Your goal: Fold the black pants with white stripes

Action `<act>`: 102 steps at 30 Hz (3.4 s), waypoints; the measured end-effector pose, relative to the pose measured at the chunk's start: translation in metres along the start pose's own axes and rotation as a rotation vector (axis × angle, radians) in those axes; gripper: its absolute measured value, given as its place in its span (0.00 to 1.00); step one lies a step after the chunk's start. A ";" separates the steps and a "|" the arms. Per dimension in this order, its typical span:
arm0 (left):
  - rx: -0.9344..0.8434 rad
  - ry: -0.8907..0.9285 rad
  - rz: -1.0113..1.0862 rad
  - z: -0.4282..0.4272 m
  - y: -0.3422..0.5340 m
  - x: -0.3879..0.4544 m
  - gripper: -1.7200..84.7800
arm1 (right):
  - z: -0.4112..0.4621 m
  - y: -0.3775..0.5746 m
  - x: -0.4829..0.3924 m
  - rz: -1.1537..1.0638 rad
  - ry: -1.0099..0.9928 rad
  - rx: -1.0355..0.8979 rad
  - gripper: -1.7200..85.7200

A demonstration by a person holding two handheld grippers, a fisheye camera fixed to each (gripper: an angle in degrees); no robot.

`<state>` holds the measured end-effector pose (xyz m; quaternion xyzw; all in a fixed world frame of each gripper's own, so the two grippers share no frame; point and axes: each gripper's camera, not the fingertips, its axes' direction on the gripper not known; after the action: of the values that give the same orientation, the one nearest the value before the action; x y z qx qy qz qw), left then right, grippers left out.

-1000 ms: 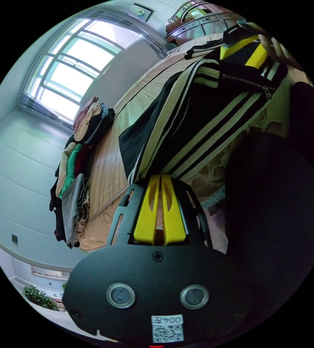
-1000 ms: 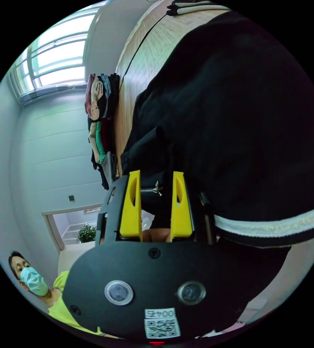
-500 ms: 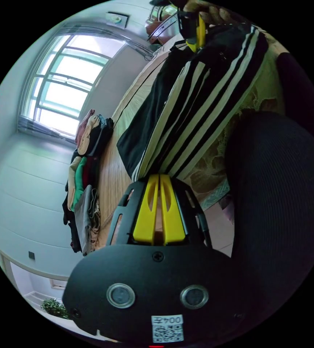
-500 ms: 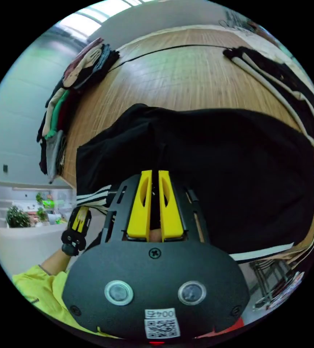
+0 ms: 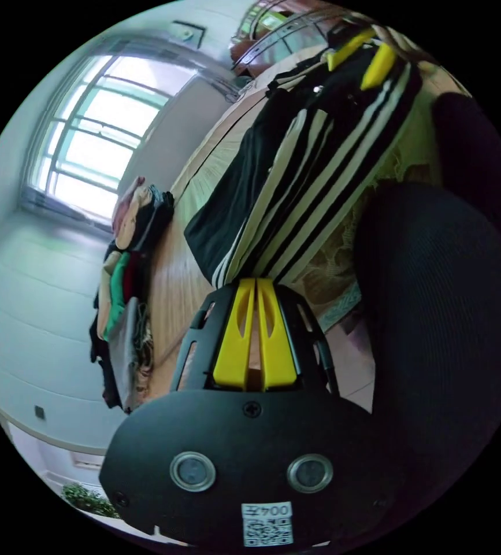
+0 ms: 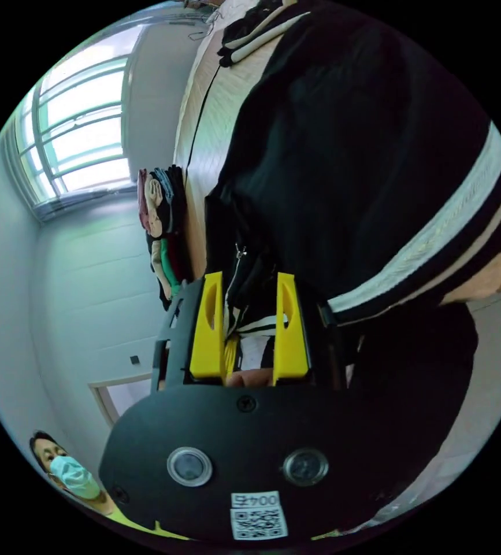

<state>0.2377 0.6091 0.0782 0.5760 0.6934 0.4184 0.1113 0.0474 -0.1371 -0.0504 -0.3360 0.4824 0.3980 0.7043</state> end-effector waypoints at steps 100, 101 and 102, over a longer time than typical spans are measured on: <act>0.247 1.069 -0.365 -0.131 -0.304 -0.234 0.02 | -0.047 -0.067 -0.006 -0.572 0.239 -0.037 0.11; 0.261 1.097 -0.340 -0.136 -0.307 -0.228 0.02 | -0.052 -0.076 -0.008 -0.539 0.228 -0.003 0.12; 0.270 1.144 -0.281 -0.145 -0.313 -0.213 0.02 | -0.055 -0.082 -0.008 -0.514 0.220 0.017 0.13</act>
<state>-0.0095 0.3573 -0.1229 0.1715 0.7595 0.5516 -0.2991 0.0952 -0.2236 -0.0521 -0.4827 0.4584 0.1633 0.7281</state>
